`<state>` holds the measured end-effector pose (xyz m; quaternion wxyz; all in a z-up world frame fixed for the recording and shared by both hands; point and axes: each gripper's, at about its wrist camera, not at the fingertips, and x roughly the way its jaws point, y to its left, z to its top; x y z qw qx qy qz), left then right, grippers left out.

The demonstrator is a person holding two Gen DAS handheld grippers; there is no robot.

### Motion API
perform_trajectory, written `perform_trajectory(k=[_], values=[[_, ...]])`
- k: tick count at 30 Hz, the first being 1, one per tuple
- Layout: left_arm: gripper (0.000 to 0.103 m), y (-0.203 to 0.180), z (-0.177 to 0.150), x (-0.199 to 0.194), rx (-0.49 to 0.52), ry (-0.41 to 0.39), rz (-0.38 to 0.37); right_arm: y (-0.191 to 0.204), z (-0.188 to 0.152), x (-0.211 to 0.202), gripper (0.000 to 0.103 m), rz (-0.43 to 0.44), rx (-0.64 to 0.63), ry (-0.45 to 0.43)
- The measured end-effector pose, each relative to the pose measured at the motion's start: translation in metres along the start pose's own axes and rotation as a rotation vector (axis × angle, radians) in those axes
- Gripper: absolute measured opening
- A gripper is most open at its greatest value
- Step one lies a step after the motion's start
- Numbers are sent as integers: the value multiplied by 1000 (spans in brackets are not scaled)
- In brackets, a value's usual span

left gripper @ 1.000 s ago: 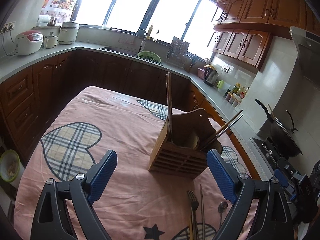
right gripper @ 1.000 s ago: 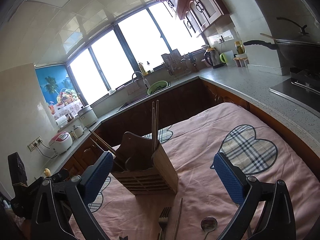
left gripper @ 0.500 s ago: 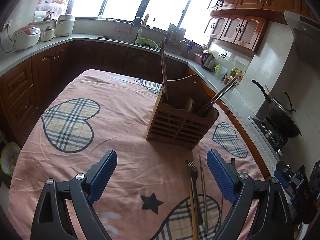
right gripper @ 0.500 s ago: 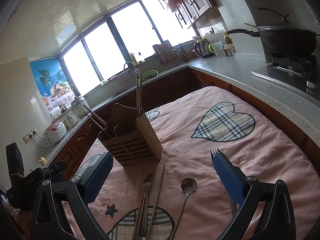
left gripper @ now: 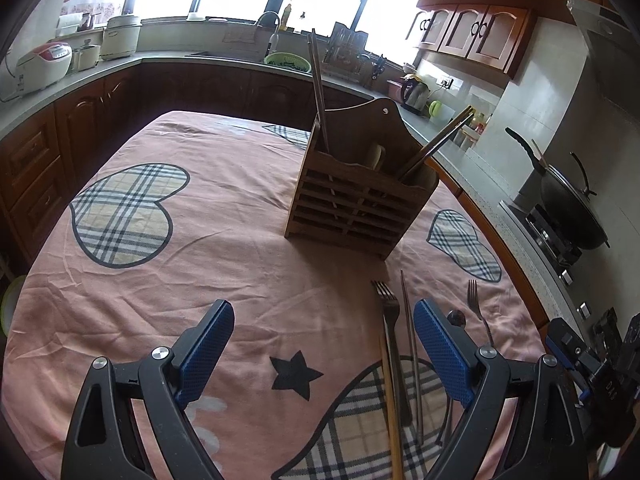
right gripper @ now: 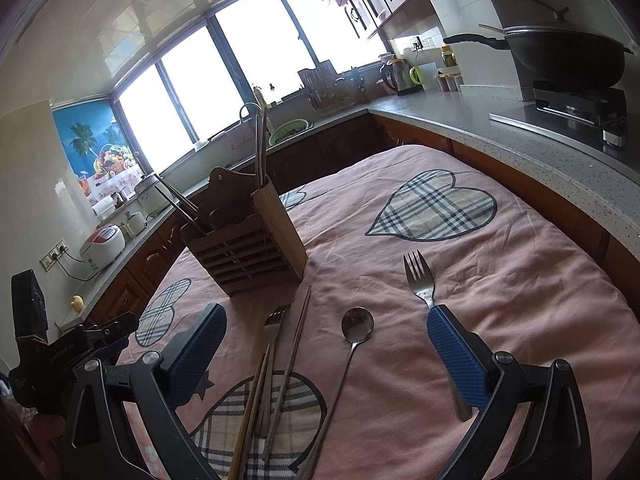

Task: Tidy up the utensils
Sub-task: 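Move both tools back down to the silver fork and spoon on the cloth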

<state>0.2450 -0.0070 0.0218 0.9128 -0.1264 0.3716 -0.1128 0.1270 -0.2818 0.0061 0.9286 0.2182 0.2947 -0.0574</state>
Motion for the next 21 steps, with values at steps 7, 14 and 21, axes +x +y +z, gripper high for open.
perform_trajectory(k=[7,14,21], values=[[92,-7,4,18,13,42,13,-4,0,9,101,-4,5,16],[91,-17,9,39,42,90,25,-9,0,26,99,-14,10,57],[90,-26,15,65,57,132,21,-14,0,47,90,-23,18,112]])
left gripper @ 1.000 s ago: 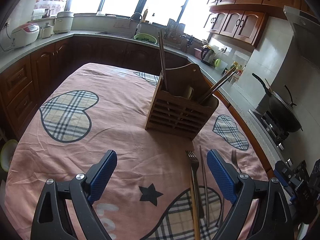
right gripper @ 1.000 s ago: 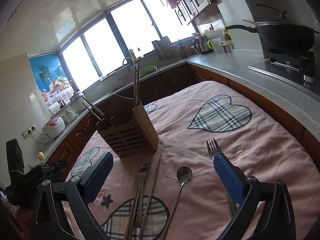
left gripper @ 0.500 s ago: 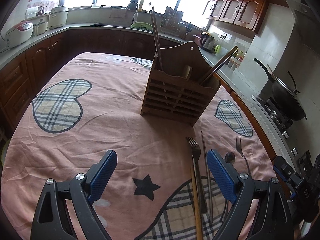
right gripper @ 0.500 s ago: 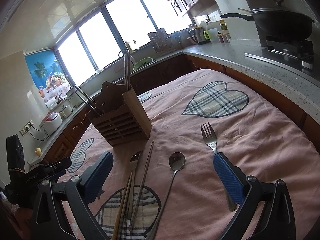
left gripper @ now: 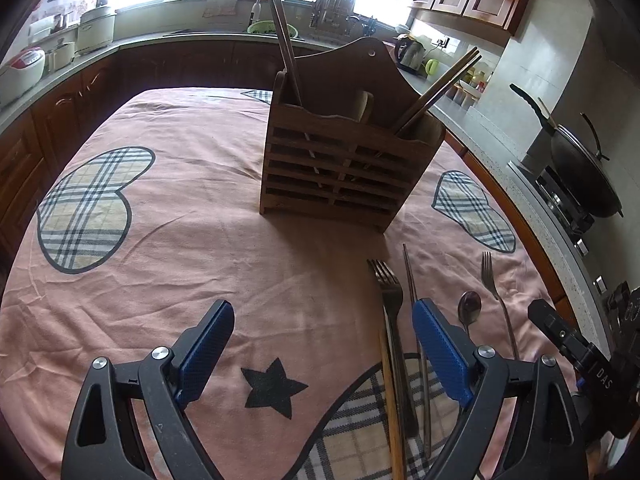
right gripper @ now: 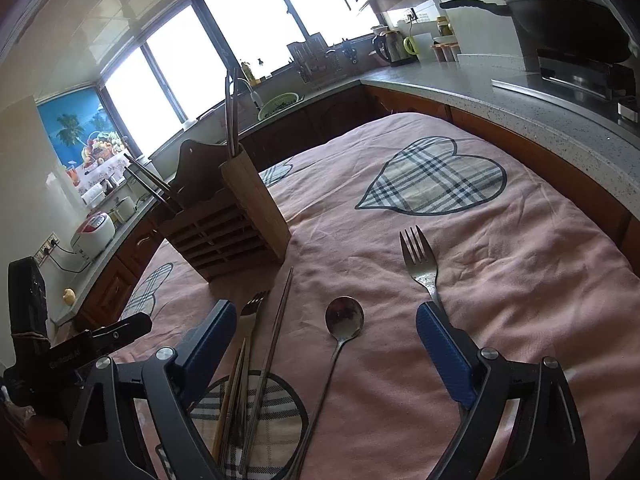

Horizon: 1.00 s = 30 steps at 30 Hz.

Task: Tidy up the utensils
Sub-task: 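Move both tools back down to the silver fork and spoon on the cloth, then close the left tool on a silver fork while the right tool grasps a silver spoon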

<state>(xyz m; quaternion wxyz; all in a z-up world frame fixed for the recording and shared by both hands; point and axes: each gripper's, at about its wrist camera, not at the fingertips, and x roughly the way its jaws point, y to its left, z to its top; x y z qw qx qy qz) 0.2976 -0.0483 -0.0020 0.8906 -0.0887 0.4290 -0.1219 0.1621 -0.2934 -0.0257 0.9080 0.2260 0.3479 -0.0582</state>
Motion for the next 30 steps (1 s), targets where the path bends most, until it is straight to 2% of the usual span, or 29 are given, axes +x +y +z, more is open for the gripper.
perform_trajectory(k=[8,14,16,22,23,24,27,30], values=[[89,-6,8,25,6,32,-13,-5,0,23,72,-15,4,62],[84,-16,14,49,27,61,-23,-10,5,42,59,-20,11,104],[79,-20,17,61,32,82,-28,-12,7,49,55,-21,9,122],[73,-33,23,95,62,138,-60,-20,6,67,38,-16,11,182],[73,-35,24,101,68,147,-66,-22,5,70,32,-3,19,195],[70,-37,25,107,75,157,-70,-24,4,72,24,9,29,206],[59,-41,29,125,82,198,-79,-27,3,72,9,10,31,206],[48,-46,32,134,99,197,-70,-29,4,69,5,14,33,199]])
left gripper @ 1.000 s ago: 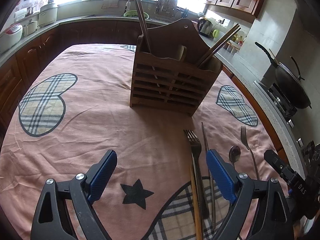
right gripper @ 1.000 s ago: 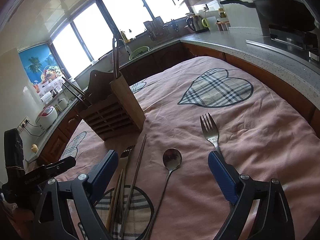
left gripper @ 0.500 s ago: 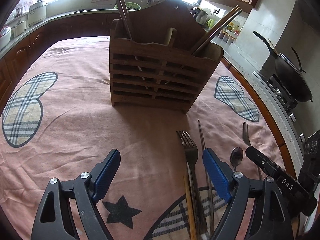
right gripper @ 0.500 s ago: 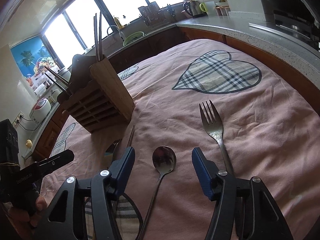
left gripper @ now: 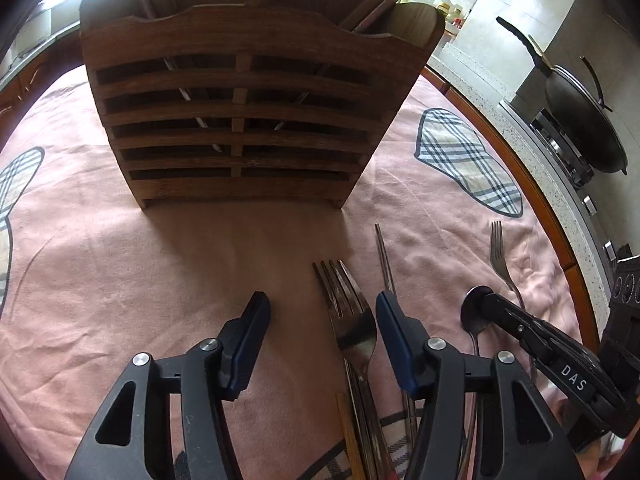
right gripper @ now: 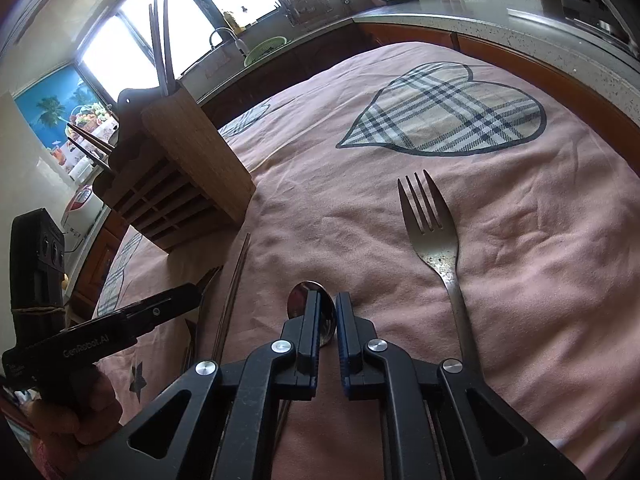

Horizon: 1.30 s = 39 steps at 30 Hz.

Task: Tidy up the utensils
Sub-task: 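Close the left tool on a silver fork while the right tool grasps a silver spoon, then carry the fork and spoon up and insert them into the wooden holder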

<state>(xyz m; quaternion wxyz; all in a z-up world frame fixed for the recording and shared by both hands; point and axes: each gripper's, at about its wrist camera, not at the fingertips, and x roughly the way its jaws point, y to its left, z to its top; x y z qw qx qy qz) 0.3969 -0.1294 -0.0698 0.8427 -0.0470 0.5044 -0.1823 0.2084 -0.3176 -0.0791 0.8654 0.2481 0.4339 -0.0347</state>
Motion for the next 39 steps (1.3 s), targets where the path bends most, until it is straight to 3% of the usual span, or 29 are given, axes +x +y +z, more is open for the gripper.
perform_trajectory(k=[4,8,15,28,39], values=[[26,-6,3,5,0,14,-57,-4,1,-4,4,-7,11,-11],[25,-12,0,4,32,3,-42,-6,2,-8,3,-11,17,-24],[24,-7,-9,-20,2,-33,-74,-6,3,-23,3,-14,19,-57],[22,15,-42,-121,-39,-181,-111,26,6,-55,3,28,-45,-129],[20,33,-68,-191,-53,-276,-114,55,4,-83,3,7,-123,-207]])
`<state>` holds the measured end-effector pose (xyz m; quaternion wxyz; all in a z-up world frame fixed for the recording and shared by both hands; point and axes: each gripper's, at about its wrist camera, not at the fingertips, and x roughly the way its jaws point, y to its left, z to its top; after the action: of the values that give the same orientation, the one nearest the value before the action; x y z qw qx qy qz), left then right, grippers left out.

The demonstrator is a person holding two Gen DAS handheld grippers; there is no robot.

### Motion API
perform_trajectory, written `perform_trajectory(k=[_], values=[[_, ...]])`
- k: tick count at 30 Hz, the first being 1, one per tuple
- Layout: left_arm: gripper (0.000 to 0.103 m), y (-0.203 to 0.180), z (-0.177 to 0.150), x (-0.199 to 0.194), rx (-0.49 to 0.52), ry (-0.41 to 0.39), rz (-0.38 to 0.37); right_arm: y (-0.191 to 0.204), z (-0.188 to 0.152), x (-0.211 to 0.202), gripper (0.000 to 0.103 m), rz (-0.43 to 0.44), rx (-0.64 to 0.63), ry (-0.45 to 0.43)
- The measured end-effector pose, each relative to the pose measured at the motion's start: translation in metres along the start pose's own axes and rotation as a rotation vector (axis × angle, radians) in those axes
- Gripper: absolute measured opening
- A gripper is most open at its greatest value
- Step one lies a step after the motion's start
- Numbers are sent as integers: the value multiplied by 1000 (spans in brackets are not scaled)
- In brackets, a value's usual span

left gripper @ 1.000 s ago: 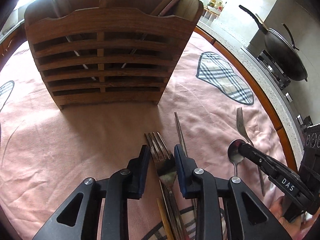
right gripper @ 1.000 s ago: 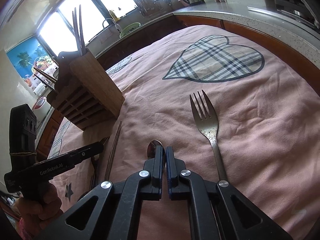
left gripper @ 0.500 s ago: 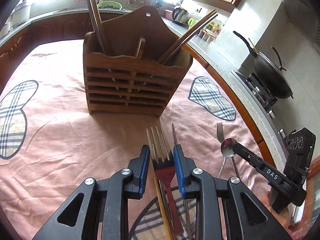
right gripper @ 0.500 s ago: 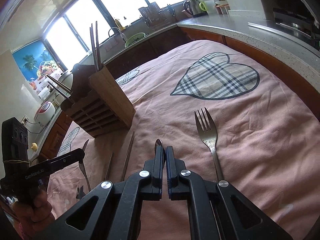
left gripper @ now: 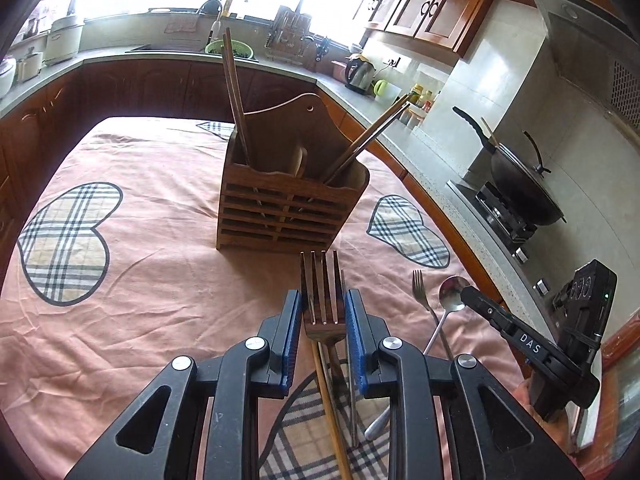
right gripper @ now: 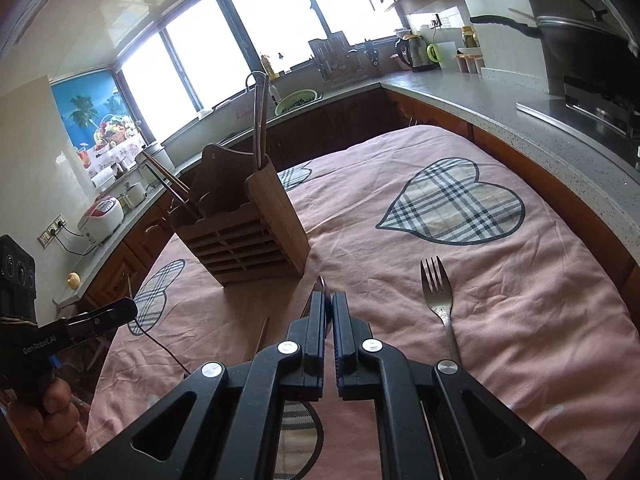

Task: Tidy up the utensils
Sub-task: 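Carry the fork and spoon up and insert them into the wooden holder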

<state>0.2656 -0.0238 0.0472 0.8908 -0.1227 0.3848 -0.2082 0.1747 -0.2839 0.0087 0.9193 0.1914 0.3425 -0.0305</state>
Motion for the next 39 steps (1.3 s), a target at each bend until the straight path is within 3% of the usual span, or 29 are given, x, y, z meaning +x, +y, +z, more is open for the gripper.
perform_trajectory(k=[16,39], values=[[20,10,11,-61,-8,-112,11,32,26,-19,3,-1,-71,-94],[20,25,50,-69,-26,-217,52,56,73,-8,3,-37,-145,-245]])
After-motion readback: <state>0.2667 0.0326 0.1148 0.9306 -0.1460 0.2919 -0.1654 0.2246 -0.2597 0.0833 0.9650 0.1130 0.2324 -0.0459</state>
